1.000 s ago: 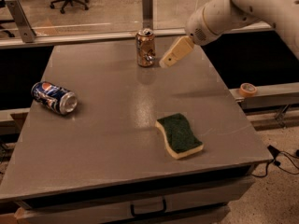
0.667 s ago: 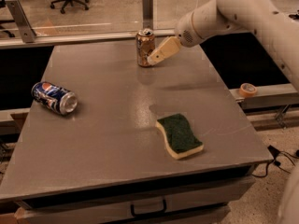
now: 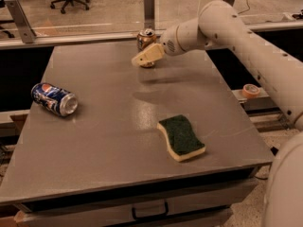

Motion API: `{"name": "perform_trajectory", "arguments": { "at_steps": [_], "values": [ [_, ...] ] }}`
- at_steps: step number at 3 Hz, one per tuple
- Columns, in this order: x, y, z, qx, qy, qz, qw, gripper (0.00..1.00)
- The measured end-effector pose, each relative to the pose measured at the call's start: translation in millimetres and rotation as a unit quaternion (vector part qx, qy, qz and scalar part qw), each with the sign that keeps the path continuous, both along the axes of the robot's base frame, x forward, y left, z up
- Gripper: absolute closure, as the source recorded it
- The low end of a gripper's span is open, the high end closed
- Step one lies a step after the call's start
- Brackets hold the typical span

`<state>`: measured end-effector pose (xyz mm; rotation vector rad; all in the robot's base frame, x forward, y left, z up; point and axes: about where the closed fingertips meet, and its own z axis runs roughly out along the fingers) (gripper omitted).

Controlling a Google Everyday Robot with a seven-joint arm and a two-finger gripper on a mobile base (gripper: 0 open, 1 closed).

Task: Move orange can near sponge

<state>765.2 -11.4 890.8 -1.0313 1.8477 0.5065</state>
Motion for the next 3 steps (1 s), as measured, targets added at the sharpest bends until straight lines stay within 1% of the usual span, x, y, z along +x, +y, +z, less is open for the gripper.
{"name": "perform_trajectory", "arguments": {
  "at_steps": [1, 2, 3],
  "values": [
    [11.9, 19.7, -10.5, 0.037, 0.010, 0.005, 0.9993, 0.18],
    [19.9, 28.6, -7.3, 0.061, 0.001, 0.014, 0.9980, 0.40],
    [20.8, 28.4, -3.0, 0.074, -0.006, 0.019, 0.9970, 0.64]
  ]
}}
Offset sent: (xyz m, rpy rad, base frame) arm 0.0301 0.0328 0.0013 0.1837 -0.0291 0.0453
